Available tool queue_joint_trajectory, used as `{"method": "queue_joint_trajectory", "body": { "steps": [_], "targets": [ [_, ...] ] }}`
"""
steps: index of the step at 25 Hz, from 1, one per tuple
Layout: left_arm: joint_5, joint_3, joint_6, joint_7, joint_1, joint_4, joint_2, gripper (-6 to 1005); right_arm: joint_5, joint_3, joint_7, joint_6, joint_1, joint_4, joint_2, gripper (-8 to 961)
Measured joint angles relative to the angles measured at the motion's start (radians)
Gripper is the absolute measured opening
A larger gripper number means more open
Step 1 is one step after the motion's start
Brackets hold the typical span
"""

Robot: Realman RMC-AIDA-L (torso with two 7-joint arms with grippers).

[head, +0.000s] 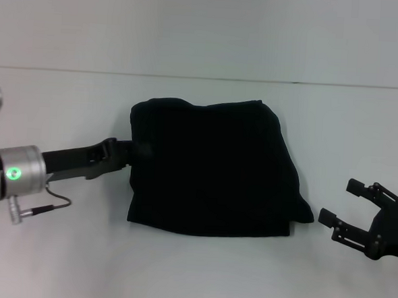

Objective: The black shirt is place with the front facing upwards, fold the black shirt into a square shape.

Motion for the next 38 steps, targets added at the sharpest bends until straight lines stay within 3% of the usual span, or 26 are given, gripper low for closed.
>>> {"method": "queue_joint_trajectory", "body": {
  "steps": [5, 8, 15, 23, 30, 38],
  "targets": [
    [-0.007, -0.008, 0.099, 0.069, 0.043, 0.059, 0.033, 406, 0.0, 0.022, 0.0, 0.0, 0.009, 0.002, 0.0, 915],
    [-0.027, -0.028, 0.181, 0.154, 0.076, 0.129, 0.032, 495, 0.0, 0.043, 0.0, -0.007, 0.019, 0.003, 0.0, 915],
    [-0.117, -0.062, 0.423, 0.659, 0.155, 0.207, -0.023, 724, -0.005, 0.041, -0.01, -0.017, 0.061, 0.02, 0.003, 914],
    [-0.1, 0.0, 0.467, 1.112, 0.289, 0.21, -0.081, 948, -0.008, -0.007, -0.135, -0.004, 0.057, 0.062, 0.004, 915],
    [-0.053, -0.005, 0.385, 1.196, 0.364, 0.199, -0.101, 952, -0.009, -0.02, -0.196, 0.077, 0.026, 0.107, 0.005, 915],
    [-0.052, -0.005, 0.357, 1.191, 0.371, 0.19, -0.103, 952, -0.009, -0.033, -0.198, 0.088, 0.02, 0.111, 0.005, 914]
  ]
}}
